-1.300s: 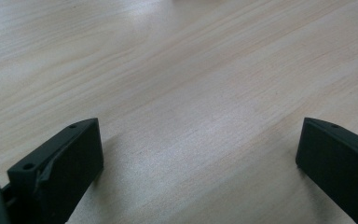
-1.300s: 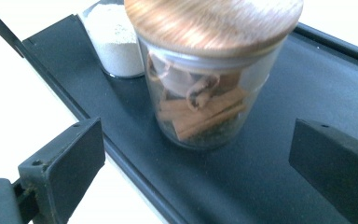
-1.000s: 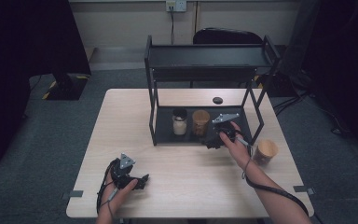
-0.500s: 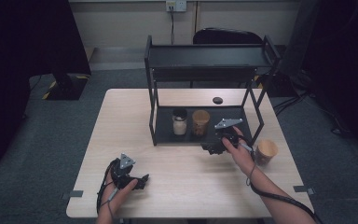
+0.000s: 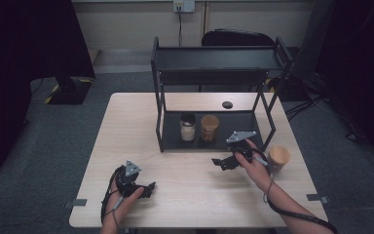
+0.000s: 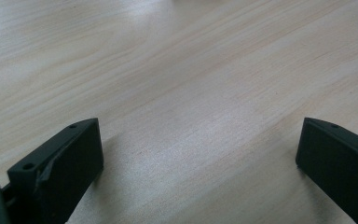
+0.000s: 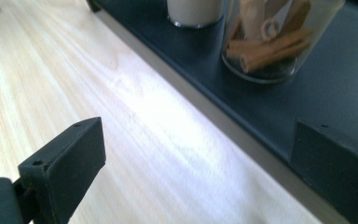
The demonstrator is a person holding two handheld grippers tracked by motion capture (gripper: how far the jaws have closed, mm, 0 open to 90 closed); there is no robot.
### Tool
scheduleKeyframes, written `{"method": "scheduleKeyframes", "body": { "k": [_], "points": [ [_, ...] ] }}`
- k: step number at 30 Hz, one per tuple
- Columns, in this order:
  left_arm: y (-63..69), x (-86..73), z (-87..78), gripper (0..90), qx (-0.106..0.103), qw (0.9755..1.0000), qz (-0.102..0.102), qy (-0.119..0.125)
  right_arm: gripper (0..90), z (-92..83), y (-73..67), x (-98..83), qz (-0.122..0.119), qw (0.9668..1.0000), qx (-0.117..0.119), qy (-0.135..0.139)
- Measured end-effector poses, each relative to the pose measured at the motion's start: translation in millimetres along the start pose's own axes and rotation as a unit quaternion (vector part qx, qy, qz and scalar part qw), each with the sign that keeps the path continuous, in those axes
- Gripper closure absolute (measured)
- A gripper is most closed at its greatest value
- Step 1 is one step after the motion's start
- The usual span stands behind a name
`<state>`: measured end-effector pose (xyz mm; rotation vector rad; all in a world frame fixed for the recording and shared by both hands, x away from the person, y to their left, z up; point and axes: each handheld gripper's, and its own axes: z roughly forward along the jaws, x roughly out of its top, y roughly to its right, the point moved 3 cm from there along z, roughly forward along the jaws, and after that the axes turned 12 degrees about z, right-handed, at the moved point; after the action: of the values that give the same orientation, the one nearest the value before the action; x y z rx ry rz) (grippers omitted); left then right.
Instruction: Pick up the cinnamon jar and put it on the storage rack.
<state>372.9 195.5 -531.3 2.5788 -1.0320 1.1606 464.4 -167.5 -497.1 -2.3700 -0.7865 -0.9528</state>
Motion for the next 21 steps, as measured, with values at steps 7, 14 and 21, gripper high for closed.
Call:
{"method": "scheduleKeyframes", "body": {
  "k": [7, 14, 21],
  "points": [
    [0.0, 0.0, 0.0, 0.0, 0.000, 1.0000, 0.000, 0.000, 2.6, -7.4, 3.1, -10.2, -0.003, 1.0000, 0.004, -0.005],
    [0.0, 0.0, 0.0, 0.0, 0.000, 1.0000, 0.000, 0.000, 2.6, -15.9, 5.4, -15.3, -0.004, 0.9999, 0.009, -0.004],
    [0.0, 0.0, 0.0, 0.0, 0.000, 1.0000, 0.000, 0.000, 2.6, -20.4, 5.0, -24.5, -0.002, 0.9999, 0.017, -0.004]
  ]
}}
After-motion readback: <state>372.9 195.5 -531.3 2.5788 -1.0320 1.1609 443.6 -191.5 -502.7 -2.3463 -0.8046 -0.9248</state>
